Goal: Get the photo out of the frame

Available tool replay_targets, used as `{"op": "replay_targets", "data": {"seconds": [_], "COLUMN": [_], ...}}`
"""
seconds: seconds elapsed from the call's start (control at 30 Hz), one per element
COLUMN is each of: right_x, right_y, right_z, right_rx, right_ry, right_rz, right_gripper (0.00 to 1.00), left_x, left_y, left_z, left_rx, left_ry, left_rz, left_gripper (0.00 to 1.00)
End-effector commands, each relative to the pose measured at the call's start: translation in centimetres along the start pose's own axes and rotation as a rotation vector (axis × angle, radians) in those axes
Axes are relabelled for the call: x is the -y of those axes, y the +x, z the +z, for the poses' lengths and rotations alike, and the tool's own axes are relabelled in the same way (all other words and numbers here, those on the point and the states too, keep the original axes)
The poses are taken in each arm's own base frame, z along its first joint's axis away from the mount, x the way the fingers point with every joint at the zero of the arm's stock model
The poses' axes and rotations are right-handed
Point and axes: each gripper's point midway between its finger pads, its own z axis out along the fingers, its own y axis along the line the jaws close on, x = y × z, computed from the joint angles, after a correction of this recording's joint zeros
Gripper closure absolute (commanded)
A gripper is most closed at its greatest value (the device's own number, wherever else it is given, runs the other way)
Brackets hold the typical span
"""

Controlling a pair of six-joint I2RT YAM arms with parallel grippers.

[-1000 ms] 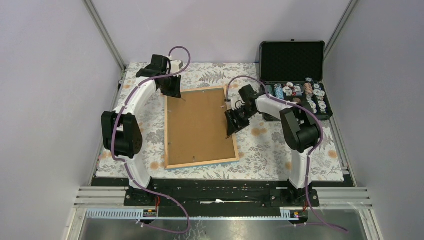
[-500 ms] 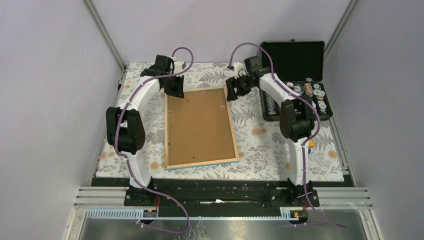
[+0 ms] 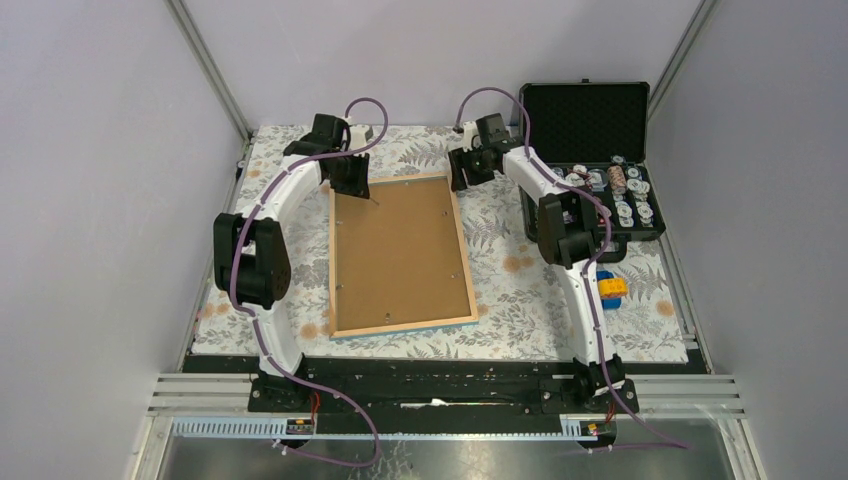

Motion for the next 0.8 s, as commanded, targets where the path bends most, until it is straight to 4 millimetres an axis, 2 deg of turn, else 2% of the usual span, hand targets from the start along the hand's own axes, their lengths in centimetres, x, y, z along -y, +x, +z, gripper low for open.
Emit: {"op": "replay_targets", "data": {"seconds": [0.0,0.1,0.17,0.3,0.47,0.63,0.77], "right_x": [-1.1,-2.4,-2.9,-2.6,-1.9,-1.3,-1.4], "right_y": [0.7,2.0,2.0,0.3,-0.4,0.8,2.2], "right_z": [-0.1,-0.2,-0.6,-1.1,0.1,1.3,0.3], "right_rx": [-0.016,-0.043,-0.042,0.013,0.039,0.014,-0.017], "right_ry": [-0.015,-0.061,-0.070,-0.015,0.075,0.158,0.178], "right_rz": [0.102,0.202,0.250,0.353,0.326,0.326,0.363], "right_gripper": [0.35,0.36,0.36,0.37,0.40,0.53,0.72], "left_x": [0.7,0.6,0.7,0.7,0.6,0.2,0.1], "left_y": [-2.5,-2.7,-2.9,-2.8,-2.8,-2.9,-2.8], "left_z": [-2.3,-2.2,-2.2,-2.2,-2.1,-2.1,-1.8], "left_rx": [0.104,0.106,0.110,0.108,0.106,0.108,0.103], "left_ry": [0.001,0.000,0.003,0.000,-0.003,-0.023,-0.026], "left_rz": [0.022,0.023,0.024,0.025,0.024,0.029,0.024], "left_gripper": [1.00,1.00,1.00,1.00,1.00,1.00,1.00]}}
